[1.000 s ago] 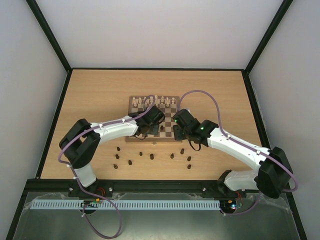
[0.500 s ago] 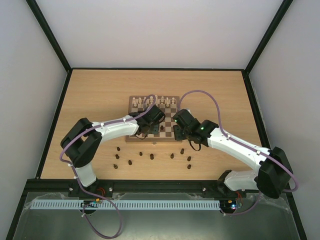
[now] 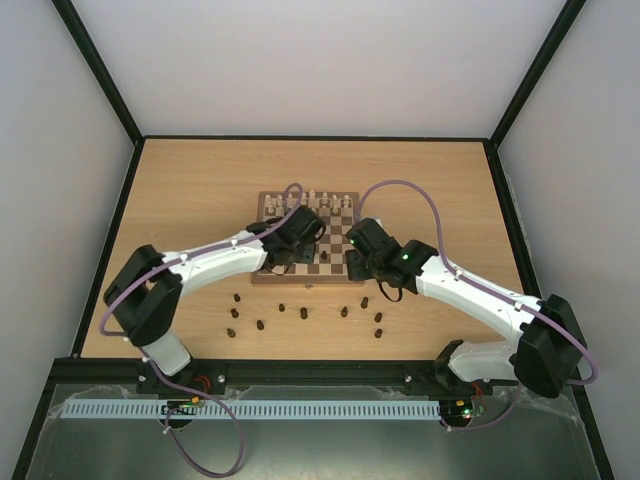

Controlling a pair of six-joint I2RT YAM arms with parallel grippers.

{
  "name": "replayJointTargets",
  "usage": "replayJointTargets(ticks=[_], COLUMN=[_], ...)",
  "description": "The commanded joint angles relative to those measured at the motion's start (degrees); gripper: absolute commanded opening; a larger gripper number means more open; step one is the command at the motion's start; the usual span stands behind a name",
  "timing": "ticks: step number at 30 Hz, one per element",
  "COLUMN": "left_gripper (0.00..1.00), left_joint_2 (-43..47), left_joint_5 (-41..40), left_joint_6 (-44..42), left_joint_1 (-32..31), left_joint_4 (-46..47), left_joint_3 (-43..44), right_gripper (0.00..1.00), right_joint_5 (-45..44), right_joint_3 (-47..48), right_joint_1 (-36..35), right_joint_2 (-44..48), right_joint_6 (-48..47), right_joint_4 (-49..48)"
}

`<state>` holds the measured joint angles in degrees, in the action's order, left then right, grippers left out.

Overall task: Set up the chess pieces on the board
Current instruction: Place the chess piece on the chessboard, then pick up the chess piece at the center of the board.

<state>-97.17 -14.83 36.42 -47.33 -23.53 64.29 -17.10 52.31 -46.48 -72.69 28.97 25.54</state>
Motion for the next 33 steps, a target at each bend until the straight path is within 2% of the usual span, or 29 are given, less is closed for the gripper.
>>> replayJointTargets(ticks=[1, 4, 8, 11, 13, 14, 20, 26, 29, 33], left_gripper=[0.52, 0.58, 0.66, 0.81, 0.97, 0.99, 0.99, 0.99, 0.99, 0.99], left_joint_2=[6.4, 9.9, 13.7, 15.2, 16.0, 16.4, 19.3, 32.5, 35.9, 37.4], left_joint_5=[-2.0, -2.2, 0.3, 1.1, 1.5, 1.6, -0.3, -1.5, -3.5, -4.3], left_joint_6=[-1.9, -3.0, -4.0, -4.0, -3.9, -3.8, -2.1, 0.5, 1.8, 3.5], left_joint_1=[-0.1, -0.5, -0.9, -1.6, -2.3, -2.7, -6.2, -7.6, -7.5, -7.0], left_joint_4=[-3.3, -4.6, -2.8, -1.8, -1.0, -0.8, -2.4, 0.5, -2.6, -7.5], left_joint_3=[1.7, 2.4, 0.0, -1.9, -3.3, -3.8, -4.3, -10.8, -10.7, -10.0], right_gripper=[0.63, 0.73, 0.99, 0.99, 0.99, 0.99, 0.99, 0.99, 0.99, 0.99], right_joint_5=[0.7, 2.0, 4.2, 6.4, 7.9, 8.4, 13.4, 12.2, 9.9, 10.8], right_joint_3=[0.5, 1.5, 4.0, 5.5, 5.7, 6.0, 5.4, 4.3, 1.3, -0.1], right_joint_1=[-0.1, -0.2, -0.2, -0.1, -0.2, -0.2, -0.2, -0.2, -0.1, -0.2], right_joint_2=[1.2, 1.9, 1.9, 2.4, 2.9, 3.0, 1.6, 5.7, 8.9, 8.2], right_joint_6=[0.5, -0.4, -1.1, -0.6, -0.2, 0.3, 0.8, 2.8, 4.3, 4.0], right_joint_4=[2.1, 2.3, 3.5, 3.4, 2.5, 2.7, 2.6, 3.4, 1.8, 3.1])
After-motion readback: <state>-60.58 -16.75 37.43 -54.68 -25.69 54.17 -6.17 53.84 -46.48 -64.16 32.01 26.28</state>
